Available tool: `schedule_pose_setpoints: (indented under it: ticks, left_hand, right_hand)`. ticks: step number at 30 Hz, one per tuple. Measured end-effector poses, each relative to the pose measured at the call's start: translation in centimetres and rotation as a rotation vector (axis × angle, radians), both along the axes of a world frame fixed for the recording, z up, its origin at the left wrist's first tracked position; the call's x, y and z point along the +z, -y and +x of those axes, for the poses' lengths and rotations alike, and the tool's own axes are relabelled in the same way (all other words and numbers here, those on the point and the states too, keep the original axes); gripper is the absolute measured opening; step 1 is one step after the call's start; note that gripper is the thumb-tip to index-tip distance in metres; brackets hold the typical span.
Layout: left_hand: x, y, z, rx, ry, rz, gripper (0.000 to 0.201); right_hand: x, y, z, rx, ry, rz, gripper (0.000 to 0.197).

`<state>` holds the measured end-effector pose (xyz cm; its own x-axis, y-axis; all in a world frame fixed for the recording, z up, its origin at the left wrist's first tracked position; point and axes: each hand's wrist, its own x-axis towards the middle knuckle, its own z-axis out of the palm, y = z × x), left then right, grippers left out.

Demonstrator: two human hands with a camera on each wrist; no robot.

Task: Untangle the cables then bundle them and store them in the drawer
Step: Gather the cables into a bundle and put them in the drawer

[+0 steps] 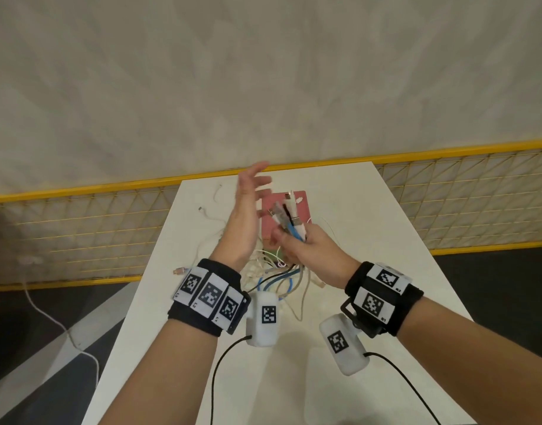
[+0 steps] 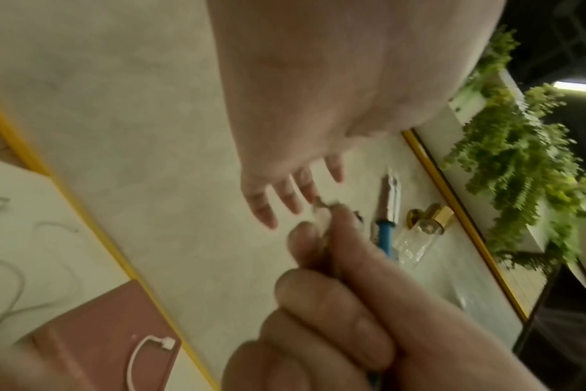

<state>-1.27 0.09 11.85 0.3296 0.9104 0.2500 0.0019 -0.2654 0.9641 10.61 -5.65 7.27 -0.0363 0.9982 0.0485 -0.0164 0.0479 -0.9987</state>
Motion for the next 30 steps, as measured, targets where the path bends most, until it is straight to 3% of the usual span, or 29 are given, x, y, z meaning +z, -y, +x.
schedule_pose_setpoints:
  ticks: [2,3,7,10,14,19,23,27,30]
  left_hand:
    - [-0.7,-0.1,-0.5,0.053,0.038,-0.017,0.024]
    - [-1.2,-0.1,-0.8,0.024,-0.030,-0.005,0.015]
    - [-2.6,0.6,-1.2,-0.139,-0.347,0.140,0.015]
    - [-2.7,1.0,-0.8,-0.162,-0.420,0.183,0.023]
    - [-2.6,1.0,-0.5,-0.106,-0.500,0.225,0.012]
    - [-2.5,1.0,-0.9,-0.119,-0.412,0.166,0.011]
    - [-1.9,0.4,-1.1,-0.045,-0.290,0.174,0.007]
    - [-1.7,0.2,-1.0,-0.102,-0.304,0.179,0.010]
    - [-1.7,0.7,-1.0,-0.163,-0.182,0.119,0.013]
  right_hand:
    - [0.2,0.0,-0.1,-0.018,-0.081,0.004,0.028]
    - [0.3,0.0,0.0,-0.037,-0.108,0.012,0.031]
    - [-0.5,-0.2,0.4,-0.104,-0.143,-0.022,0.045]
    - [-1.0,-0.1,0.6,-0.126,-0.186,-0.037,0.031]
    - [-1.4,-0.1,0.4,-0.160,-0.200,-0.045,0.032]
    - [-0.6,0.2,0.5,-0.130,-0.239,0.037,0.028]
    - [-1.2,0.6,1.0,-0.046,-0.098,0.083,0.032]
    - [-1.1,0.9,0.8,0.003,-0.076,0.086,0.030]
    - [-1.0,1.0,0.8,-0.014,-0.043,0.098,0.025]
